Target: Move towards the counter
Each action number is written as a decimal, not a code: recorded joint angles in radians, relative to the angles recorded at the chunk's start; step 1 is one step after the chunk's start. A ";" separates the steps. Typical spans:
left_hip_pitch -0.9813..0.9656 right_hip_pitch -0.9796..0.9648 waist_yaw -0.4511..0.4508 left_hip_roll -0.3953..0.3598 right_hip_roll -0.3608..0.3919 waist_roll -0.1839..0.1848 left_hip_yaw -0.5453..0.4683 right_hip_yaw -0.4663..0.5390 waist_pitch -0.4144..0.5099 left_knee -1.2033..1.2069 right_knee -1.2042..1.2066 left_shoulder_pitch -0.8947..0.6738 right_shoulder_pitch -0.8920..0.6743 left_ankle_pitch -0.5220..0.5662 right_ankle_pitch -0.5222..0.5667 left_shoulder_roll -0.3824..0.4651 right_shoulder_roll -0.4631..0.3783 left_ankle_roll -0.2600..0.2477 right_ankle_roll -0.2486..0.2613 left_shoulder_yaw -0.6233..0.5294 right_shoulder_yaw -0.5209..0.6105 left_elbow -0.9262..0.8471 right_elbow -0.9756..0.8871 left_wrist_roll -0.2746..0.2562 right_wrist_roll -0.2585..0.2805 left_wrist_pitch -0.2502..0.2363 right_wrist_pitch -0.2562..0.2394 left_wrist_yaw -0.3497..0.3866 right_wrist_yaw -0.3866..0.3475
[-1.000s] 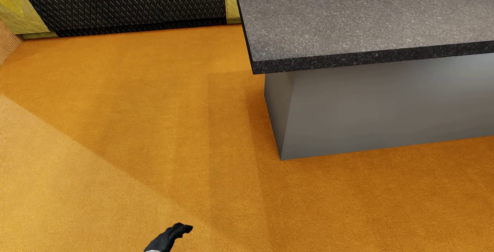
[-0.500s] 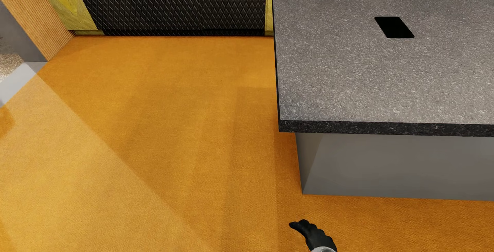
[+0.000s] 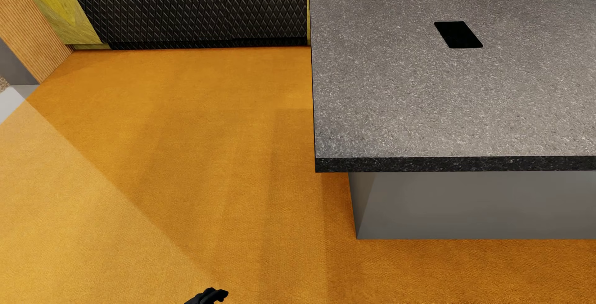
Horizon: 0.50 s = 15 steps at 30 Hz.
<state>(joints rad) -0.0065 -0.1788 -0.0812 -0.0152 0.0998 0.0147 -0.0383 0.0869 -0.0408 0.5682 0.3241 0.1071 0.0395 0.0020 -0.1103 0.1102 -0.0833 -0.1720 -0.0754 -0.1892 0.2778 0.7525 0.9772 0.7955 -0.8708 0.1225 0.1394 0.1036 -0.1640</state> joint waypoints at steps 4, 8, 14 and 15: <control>-0.030 -0.002 -0.005 0.014 0.021 0.010 0.004 0.009 -0.001 0.067 0.013 0.002 0.032 0.023 -0.013 0.015 -0.009 -0.019 -0.006 0.002 -0.023 0.029 -0.001 0.007 0.003 0.008 0.008 -0.010 -0.002; -0.071 -0.009 -0.008 0.032 0.035 0.021 0.013 0.004 -0.002 0.139 0.022 0.002 0.039 0.032 -0.022 0.026 -0.015 -0.036 -0.005 0.009 -0.046 0.061 -0.008 0.020 0.003 0.019 0.012 -0.022 -0.006; -0.149 -0.025 0.000 0.076 0.042 0.038 0.053 -0.019 0.007 0.262 0.036 0.017 0.016 -0.053 -0.033 0.028 -0.014 -0.068 0.008 0.032 -0.062 0.023 -0.018 0.017 0.000 0.010 -0.016 -0.013 -0.014; -0.153 -0.025 0.002 0.086 0.042 0.040 0.064 -0.018 0.008 0.257 0.034 0.022 0.007 -0.097 -0.032 0.027 -0.014 -0.055 0.010 0.032 -0.062 0.016 -0.022 0.016 -0.002 0.007 -0.020 -0.013 -0.015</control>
<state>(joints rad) -0.1595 -0.2040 -0.0789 0.0712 0.1413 0.0549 0.0260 0.0688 -0.0330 0.8257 0.3582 0.1287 0.0469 -0.0947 -0.1422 0.1369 -0.0974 -0.2275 -0.0653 -0.1568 0.2160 0.7681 0.9548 0.8113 -0.8730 0.1290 0.1189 0.0906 -0.1788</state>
